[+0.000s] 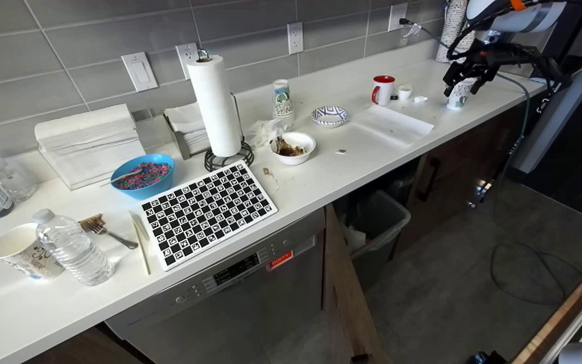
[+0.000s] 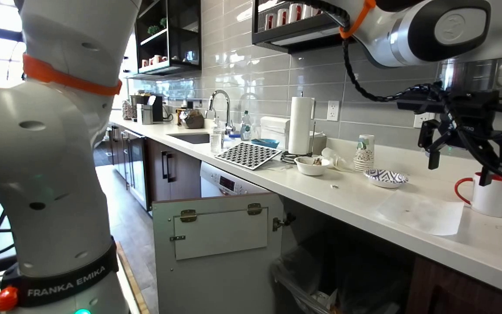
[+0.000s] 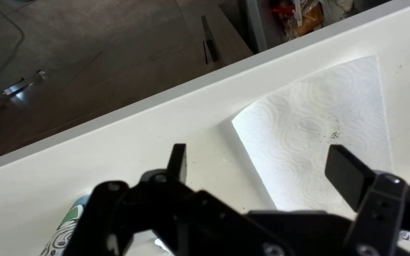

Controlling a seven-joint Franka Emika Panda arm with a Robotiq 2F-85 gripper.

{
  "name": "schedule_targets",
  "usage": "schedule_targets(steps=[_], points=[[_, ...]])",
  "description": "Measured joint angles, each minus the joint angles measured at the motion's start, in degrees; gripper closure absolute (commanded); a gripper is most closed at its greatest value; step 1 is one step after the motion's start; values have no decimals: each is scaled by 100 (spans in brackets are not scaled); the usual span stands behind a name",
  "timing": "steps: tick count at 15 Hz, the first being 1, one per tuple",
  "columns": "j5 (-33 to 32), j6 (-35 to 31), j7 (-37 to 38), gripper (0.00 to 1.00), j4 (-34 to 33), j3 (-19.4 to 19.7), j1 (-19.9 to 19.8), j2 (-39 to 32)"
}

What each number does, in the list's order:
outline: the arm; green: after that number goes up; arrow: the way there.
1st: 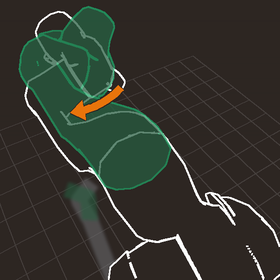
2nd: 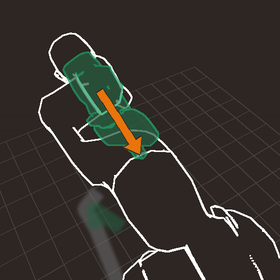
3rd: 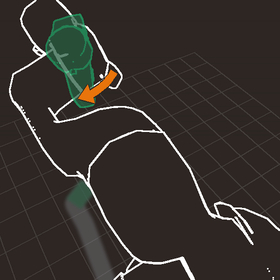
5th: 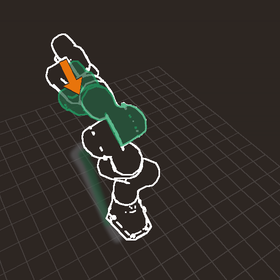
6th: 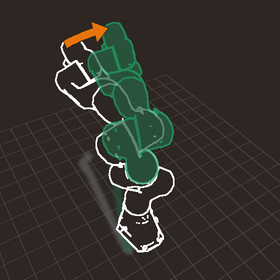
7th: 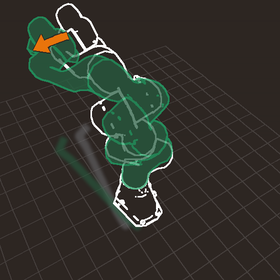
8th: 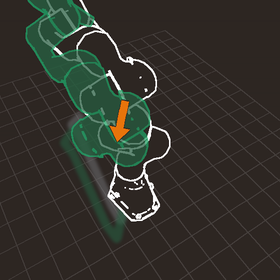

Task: Put the paper inside the rubbish bin

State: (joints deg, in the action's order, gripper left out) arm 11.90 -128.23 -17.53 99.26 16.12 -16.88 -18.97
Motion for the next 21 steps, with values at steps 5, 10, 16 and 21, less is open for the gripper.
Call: schedule_targets(steps=[5,10,16,21], points=[[-24,-290,1089,0,-255,-90,-34,-292],[-20,-309,2072,0,-973,-130,-43,-1014],[-19,-308,2560,0,-1677,-201,-88,-1684],[-20,-309,2583,0,-1785,-362,-83,-1969]])
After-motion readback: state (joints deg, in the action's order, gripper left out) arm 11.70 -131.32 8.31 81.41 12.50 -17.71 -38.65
